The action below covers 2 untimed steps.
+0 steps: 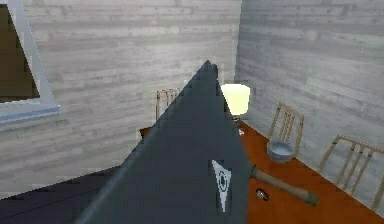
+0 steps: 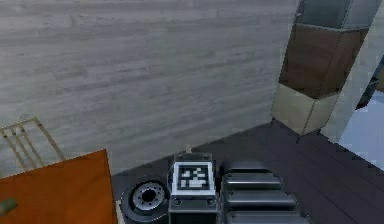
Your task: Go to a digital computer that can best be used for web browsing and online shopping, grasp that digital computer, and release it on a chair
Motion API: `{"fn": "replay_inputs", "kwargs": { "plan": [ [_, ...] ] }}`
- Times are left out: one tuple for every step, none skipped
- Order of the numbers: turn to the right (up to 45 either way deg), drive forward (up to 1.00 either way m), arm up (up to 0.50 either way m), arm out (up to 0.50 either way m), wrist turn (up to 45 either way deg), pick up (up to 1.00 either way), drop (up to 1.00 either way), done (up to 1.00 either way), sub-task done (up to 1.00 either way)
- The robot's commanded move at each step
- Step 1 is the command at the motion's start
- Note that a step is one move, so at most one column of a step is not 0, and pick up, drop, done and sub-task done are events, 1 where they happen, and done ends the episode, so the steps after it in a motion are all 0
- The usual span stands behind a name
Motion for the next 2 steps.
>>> {"fn": "replay_inputs", "kwargs": {
  "plan": [
    [0.0, 0.00, 0.00, 0.36, 0.0, 0.00, 0.00, 0.00, 0.00],
    [0.0, 0.00, 0.00, 0.00, 45.0, 0.00, 0.00, 0.00, 0.00]
  ]
}}
